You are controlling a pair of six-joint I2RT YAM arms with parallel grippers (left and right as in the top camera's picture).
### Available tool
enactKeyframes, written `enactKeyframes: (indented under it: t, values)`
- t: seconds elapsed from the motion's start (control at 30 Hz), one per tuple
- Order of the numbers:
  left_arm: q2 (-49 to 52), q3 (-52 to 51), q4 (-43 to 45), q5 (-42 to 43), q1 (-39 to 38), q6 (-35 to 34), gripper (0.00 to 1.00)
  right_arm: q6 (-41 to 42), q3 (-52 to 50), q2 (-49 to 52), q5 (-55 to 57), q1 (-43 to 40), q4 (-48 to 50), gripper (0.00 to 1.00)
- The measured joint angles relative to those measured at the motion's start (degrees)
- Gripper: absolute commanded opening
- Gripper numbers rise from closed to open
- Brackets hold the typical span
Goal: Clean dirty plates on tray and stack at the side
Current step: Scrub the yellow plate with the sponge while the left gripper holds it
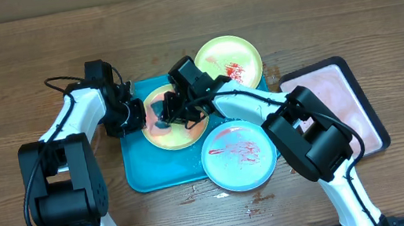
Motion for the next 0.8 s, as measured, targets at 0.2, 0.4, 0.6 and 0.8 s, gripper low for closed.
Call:
enactKeyframes:
  t: [0.2,0.4,0.6,0.8]
  values:
    - [0.0,0.0,-0.1,0.0,0.0,0.0,0.04,4.0,0.0,0.0,3.4,-2.4,1.2,0.04]
    - [0.0,0.0,-0.2,0.0,0.0,0.0,0.04,6.7,0.1,0.0,3.8,-6.0,-0.3,0.04]
    - [0.0,0.0,-0.2,0.0,0.0,-0.2,0.04,5.3,1.6,-0.2,3.9,-6.8,-6.5,0.04]
    - [0.0,0.0,-0.3,0.3,-0.1,-0.2,0.04,0.3,2.7,-1.7,4.0,-7.7,-17.2,0.04]
